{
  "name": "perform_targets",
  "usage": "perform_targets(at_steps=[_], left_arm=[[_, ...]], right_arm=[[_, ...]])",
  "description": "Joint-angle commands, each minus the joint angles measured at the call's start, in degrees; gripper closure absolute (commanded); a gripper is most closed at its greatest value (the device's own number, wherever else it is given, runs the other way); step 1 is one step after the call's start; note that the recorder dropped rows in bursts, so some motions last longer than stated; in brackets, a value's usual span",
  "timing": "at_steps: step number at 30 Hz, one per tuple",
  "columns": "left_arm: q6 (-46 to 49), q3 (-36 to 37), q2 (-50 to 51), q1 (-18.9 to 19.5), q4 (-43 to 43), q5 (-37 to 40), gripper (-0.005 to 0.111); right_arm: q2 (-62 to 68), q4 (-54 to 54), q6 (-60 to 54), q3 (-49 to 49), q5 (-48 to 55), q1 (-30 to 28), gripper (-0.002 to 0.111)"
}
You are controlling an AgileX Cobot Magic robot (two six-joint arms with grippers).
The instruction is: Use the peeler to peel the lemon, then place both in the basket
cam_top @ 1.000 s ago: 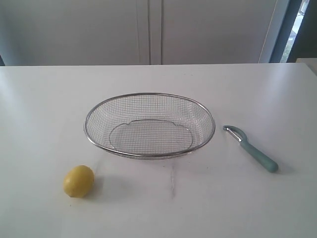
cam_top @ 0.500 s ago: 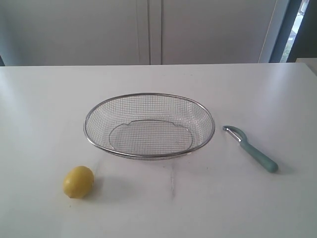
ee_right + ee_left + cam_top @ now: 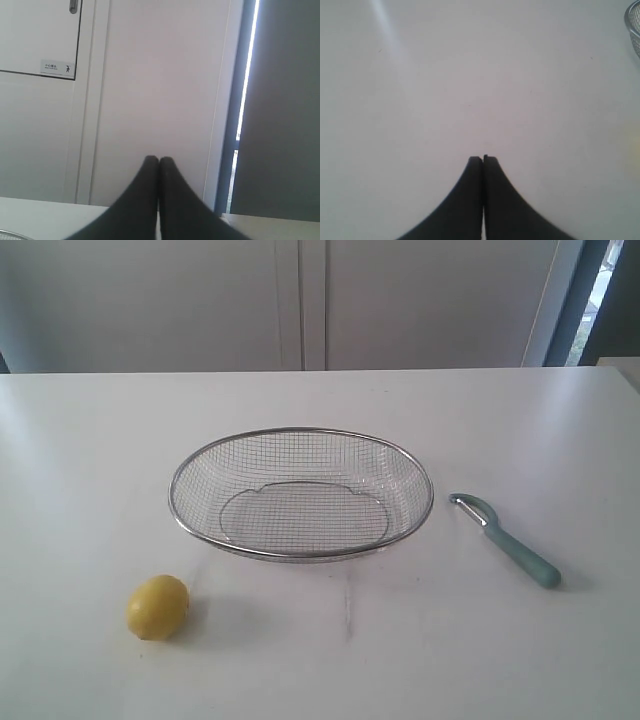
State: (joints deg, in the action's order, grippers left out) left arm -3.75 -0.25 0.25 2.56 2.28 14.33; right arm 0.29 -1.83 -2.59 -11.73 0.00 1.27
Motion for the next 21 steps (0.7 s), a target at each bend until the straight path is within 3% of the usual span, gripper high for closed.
perform_targets(at_steps=[1,10,21], left_arm=[[0.1,0.3,-0.3,0.1,-0.3,-0.2,0.107],[0.1,0.3,-0.3,0.1,-0.3,-0.2,0.107],[0.1,0.3,-0.3,0.1,-0.3,-0.2,0.107]], right_arm=[[-0.3,-0.3,0.3,-0.6,0.0,-0.3,0.108],[-0.3,-0.3,0.3,-6.1,6.8,-0.3,0.108],[9.1,-0.2,0.5,-14.4,13.4,-0.3,0.108]])
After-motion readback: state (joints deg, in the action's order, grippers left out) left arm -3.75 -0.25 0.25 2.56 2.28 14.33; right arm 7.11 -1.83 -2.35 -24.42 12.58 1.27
